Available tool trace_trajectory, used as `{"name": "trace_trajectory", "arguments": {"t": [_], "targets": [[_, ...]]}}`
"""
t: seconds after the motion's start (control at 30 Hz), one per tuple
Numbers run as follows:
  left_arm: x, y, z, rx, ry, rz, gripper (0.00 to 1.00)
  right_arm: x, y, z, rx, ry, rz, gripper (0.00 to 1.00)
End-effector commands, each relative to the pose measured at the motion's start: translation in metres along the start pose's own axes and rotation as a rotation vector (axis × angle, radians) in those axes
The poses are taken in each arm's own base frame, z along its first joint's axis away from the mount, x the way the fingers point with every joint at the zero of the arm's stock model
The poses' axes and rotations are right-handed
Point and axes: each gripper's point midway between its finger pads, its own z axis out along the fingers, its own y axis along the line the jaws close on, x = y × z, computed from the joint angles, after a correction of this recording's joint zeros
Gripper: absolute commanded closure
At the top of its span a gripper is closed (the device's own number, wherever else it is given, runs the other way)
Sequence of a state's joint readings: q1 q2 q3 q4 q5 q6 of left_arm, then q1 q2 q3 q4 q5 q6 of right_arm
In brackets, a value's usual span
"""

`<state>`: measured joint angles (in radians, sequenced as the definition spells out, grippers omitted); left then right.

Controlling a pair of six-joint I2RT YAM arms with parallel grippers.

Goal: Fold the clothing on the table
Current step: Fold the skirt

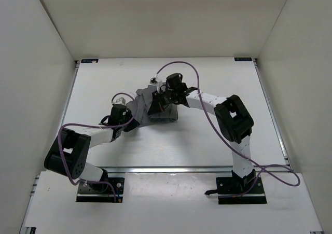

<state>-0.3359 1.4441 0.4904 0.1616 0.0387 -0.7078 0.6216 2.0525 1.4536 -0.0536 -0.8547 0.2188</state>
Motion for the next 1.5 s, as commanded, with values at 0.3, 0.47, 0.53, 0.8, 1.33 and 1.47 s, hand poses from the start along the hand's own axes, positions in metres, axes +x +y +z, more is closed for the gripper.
{"name": "trace_trajectory", "arguments": {"t": [0.3, 0.47, 0.53, 0.8, 1.33, 1.47], "targets": [[0.010, 0.007, -0.004, -0.009, 0.023, -0.001, 1.00, 0.003, 0.039, 0.042, -0.167, 0.065, -0.056, 1.00], [0.010, 0.007, -0.006, -0.007, 0.024, 0.001, 1.00, 0.011, 0.024, 0.060, -0.118, 0.095, -0.038, 0.99], [0.012, 0.012, -0.007, -0.011, 0.030, 0.008, 1.00, 0.014, 0.012, 0.060, -0.100, 0.094, -0.011, 1.00], [0.004, 0.008, -0.015, 0.027, 0.017, -0.001, 0.99, 0.020, -0.018, 0.067, -0.014, 0.108, 0.019, 0.98], [-0.089, -0.035, -0.092, 0.169, -0.288, -0.041, 0.52, -0.063, 0.075, -0.006, -0.109, -0.243, -0.365, 0.37], [-0.088, -0.031, -0.104, 0.152, -0.275, -0.023, 0.49, -0.082, 0.077, -0.058, 0.073, -0.432, -0.383, 0.34]]}}
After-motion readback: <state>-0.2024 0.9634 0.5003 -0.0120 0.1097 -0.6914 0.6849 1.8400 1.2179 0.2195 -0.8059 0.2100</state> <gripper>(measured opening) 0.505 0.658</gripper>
